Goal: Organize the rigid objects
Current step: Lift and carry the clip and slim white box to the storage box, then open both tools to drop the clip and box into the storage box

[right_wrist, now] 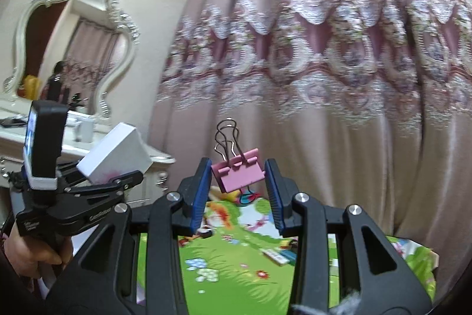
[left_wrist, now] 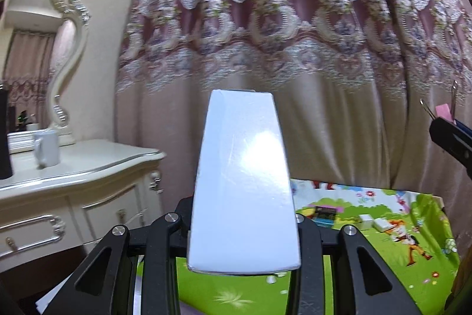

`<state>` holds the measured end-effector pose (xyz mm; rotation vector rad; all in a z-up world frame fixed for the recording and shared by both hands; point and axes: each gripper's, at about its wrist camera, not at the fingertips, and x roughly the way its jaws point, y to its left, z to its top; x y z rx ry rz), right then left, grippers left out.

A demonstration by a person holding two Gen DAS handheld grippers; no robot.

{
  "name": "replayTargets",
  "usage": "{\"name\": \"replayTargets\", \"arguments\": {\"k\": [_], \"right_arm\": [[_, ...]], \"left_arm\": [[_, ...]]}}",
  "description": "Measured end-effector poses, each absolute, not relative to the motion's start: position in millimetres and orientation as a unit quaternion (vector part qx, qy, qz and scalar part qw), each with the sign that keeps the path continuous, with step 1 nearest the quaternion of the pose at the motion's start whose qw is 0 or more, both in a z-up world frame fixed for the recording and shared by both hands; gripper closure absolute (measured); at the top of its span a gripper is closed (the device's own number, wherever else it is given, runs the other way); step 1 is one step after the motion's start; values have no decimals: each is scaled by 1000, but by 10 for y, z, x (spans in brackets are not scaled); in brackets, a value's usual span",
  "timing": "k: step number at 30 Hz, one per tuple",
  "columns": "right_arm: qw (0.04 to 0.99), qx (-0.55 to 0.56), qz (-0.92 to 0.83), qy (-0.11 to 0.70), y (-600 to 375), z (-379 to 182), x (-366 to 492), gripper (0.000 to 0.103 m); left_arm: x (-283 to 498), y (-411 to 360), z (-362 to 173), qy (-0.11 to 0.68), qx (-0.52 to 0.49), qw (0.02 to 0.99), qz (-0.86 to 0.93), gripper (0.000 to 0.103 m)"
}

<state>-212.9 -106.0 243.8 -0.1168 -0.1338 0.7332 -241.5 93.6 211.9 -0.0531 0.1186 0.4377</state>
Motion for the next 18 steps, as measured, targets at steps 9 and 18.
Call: {"name": "replayTargets", "arguments": {"k": [9,18], "right_arm": [[875,-119,468,-28,-354,2156,-2455,62],[797,-239,553,53,437,1530,-2682,62]], "left_arm": [[-2835,1403,1808,93,-41,953,285,67],[-3055,1999,1067,215,-93,907,349,67]]}}
